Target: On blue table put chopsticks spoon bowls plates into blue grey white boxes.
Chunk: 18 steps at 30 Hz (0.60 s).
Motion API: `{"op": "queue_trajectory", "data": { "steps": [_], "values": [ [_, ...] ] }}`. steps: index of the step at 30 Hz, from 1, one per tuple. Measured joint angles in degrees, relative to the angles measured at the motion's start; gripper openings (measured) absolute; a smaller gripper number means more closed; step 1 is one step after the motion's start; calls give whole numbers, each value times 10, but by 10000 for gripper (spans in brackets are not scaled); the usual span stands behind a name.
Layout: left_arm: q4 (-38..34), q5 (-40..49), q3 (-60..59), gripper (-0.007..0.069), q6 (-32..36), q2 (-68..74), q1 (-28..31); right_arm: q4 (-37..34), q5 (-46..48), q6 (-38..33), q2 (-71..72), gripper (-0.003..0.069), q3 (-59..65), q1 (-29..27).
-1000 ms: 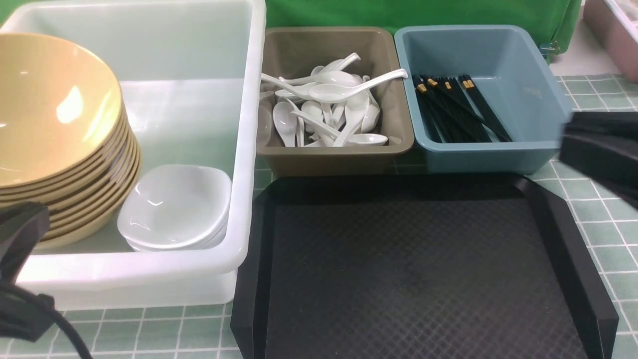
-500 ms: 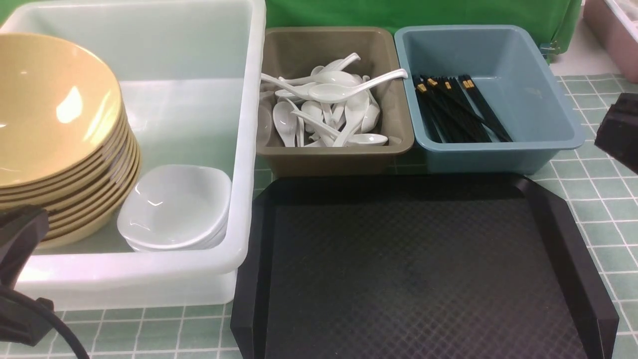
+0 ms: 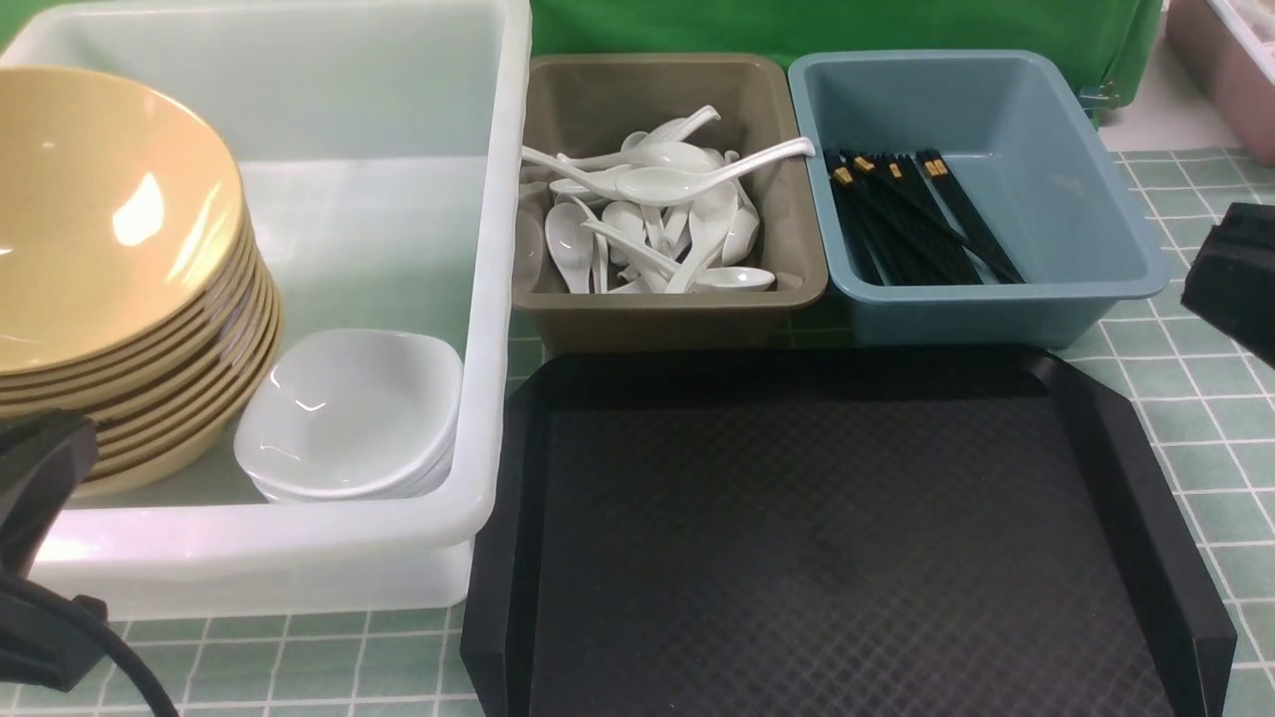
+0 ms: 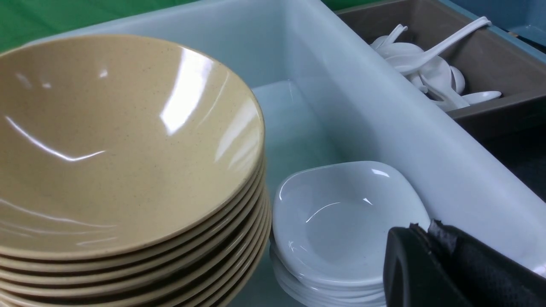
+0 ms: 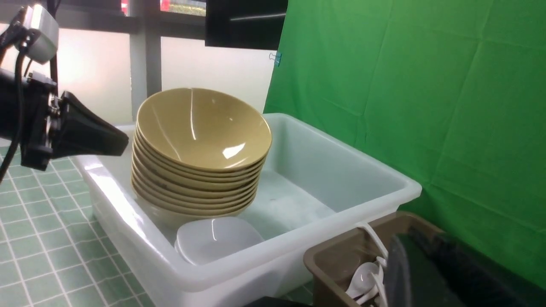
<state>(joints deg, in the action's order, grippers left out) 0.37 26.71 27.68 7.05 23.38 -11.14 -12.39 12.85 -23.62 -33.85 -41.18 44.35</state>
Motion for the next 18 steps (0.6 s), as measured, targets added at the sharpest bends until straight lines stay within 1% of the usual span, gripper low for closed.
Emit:
{"op": "queue_trajectory", "data": {
  "steps": [2,3,4,6,9,11,12,13,14,15,16,18],
  "values": [
    [0,0,0,1,0,0,0,0,-31,0,5,48,20,-3],
    [0,0,0,1,0,0,0,0,-49,0,10,40,32,-7],
    [0,0,0,1,0,0,0,0,-85,0,20,36,60,-20],
    [0,0,0,1,0,0,0,0,-116,1,30,35,85,-35],
    [0,0,0,1,0,0,0,0,-192,17,77,35,180,-104],
    [0,0,0,1,0,0,0,0,-211,59,117,35,245,-169],
    [0,0,0,1,0,0,0,4,-214,85,139,35,273,-209],
    [0,0,0,1,0,0,0,14,-215,115,154,35,300,-236],
    [0,0,0,1,0,0,0,21,-215,127,157,35,305,-243],
    [0,0,0,1,0,0,0,35,-213,152,175,35,325,-278],
    [0,0,0,1,0,0,-1,76,-201,206,202,35,363,-333],
    [0,0,0,1,0,0,-1,109,-168,257,234,35,391,-390]
  ]
}}
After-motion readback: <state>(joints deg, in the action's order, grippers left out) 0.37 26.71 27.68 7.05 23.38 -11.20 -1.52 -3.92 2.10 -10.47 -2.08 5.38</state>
